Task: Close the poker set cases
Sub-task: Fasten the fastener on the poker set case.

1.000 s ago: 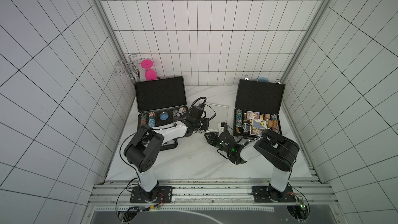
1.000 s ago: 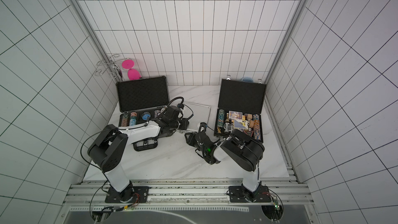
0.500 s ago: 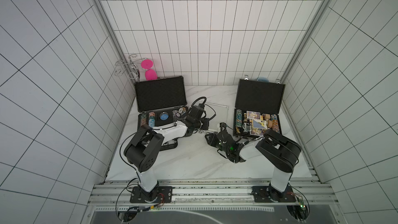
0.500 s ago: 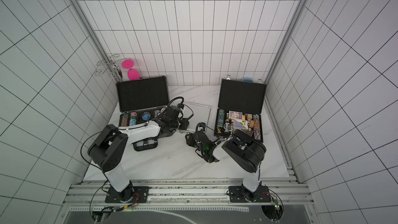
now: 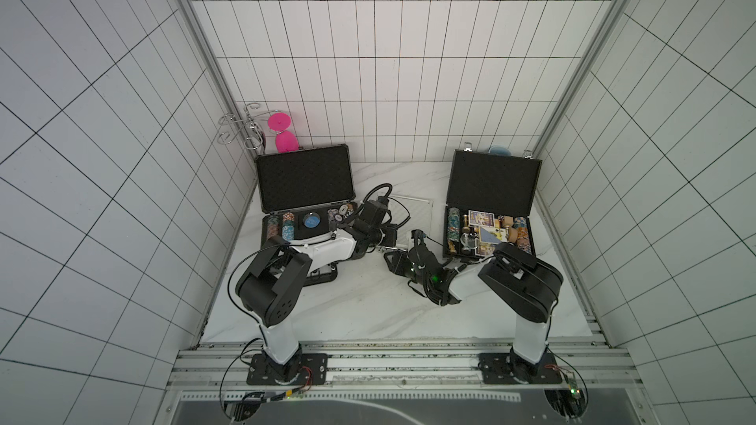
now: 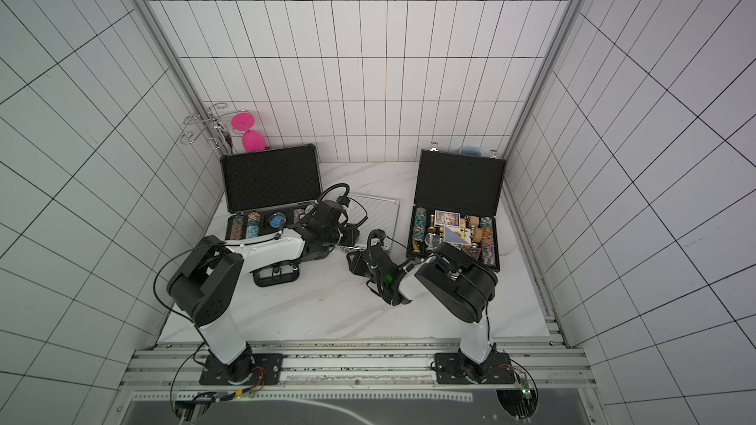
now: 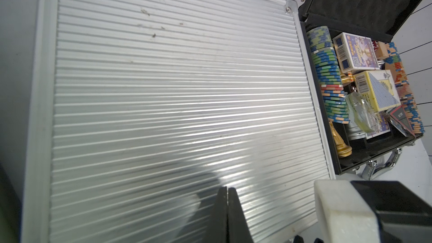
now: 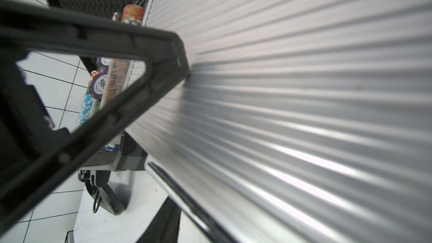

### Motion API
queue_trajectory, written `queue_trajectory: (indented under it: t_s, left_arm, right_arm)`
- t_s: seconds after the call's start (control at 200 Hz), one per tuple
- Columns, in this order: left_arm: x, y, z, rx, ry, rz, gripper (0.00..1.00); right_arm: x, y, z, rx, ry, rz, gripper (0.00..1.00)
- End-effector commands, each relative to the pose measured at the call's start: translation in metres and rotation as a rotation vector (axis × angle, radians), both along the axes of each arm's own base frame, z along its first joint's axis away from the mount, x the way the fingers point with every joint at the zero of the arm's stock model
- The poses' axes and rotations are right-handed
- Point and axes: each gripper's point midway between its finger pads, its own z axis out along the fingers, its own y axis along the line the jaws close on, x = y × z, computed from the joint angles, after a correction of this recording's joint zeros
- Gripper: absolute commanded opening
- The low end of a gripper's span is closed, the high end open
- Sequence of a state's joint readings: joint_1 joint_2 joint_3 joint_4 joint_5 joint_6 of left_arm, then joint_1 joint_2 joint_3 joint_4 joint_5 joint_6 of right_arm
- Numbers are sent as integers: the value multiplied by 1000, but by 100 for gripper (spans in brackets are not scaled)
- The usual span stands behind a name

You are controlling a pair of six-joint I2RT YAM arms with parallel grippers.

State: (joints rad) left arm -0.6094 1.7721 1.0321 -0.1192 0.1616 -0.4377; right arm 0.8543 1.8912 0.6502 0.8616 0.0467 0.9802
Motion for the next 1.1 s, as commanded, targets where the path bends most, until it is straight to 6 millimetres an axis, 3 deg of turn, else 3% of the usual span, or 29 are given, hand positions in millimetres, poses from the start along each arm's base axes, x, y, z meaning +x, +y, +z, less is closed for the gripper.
queue_trajectory:
  t_s: [0.0, 0.27, 0.71, 0.954, 1.094]
  left_arm:
    - [-89, 58, -101, 280, 409, -9, 0]
    - [-90, 58, -102, 280, 410, -6, 0]
    - [-91, 58, -106, 279, 418, -2, 0]
    - [-90, 58, -105, 277, 415, -1, 0]
    - [-90, 57, -105, 275, 415, -3, 0]
  right_arm:
    - [12, -18, 13, 75, -55, -68, 41]
    - [17, -32, 34, 155, -82, -90, 41]
    - [18, -33, 37, 195, -78, -87, 41]
    - [20, -32, 53, 227, -102, -83, 41]
    - [21, -33, 53, 225, -101, -90, 41]
